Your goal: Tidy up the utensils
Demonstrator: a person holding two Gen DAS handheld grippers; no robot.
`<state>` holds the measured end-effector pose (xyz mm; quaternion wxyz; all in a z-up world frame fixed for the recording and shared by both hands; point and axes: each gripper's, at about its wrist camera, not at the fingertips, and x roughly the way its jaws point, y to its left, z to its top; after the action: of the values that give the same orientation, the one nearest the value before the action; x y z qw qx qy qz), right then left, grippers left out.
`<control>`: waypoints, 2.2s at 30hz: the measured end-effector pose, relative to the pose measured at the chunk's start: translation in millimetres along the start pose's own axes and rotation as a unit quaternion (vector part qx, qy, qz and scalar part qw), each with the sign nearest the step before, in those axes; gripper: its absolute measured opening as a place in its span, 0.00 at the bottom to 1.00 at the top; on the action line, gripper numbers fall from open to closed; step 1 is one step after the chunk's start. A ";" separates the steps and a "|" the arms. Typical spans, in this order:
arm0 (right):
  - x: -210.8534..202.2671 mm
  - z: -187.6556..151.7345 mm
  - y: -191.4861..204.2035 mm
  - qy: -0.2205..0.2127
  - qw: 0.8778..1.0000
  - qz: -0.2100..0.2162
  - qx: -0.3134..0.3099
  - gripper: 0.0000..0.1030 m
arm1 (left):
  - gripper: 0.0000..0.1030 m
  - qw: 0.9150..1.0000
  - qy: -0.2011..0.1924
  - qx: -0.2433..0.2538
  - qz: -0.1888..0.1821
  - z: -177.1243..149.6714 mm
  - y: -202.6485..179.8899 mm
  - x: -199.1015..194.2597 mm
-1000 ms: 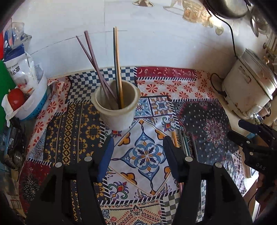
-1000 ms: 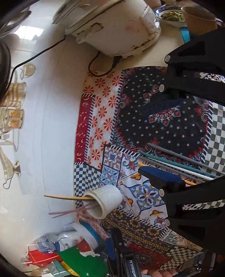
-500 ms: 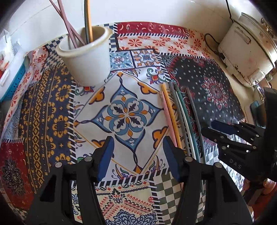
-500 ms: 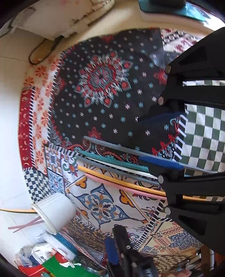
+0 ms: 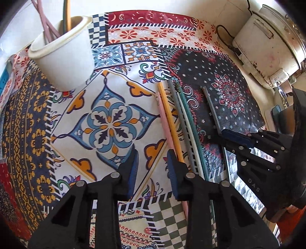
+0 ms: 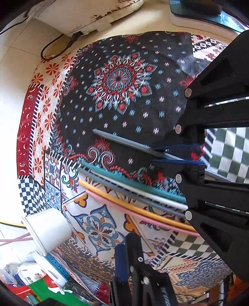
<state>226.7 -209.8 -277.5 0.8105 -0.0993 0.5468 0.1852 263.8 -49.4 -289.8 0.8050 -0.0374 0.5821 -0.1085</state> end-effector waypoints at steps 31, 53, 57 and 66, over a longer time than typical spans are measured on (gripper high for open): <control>19.7 41.6 -23.0 0.001 0.999 0.042 0.033 0.08 | 0.09 0.998 0.006 0.053 0.033 27.9 -20.9 26.8; -33.9 44.7 -41.5 -0.066 0.988 0.089 0.110 0.05 | 0.04 0.996 -0.081 -0.001 0.028 27.6 10.2 -56.9; -53.9 48.9 -34.7 -0.093 0.986 0.084 0.107 0.05 | 0.04 0.993 -0.112 -0.008 0.027 27.8 14.2 -84.4; -87.0 50.1 -20.3 -0.137 0.983 0.080 0.098 0.05 | 0.04 0.987 -0.158 -0.016 0.026 24.6 12.7 -123.9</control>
<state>248.5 -226.8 -178.8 0.8660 0.0506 0.4523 0.2070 251.6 -11.7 -169.2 0.8886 -0.0517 0.4503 -0.0707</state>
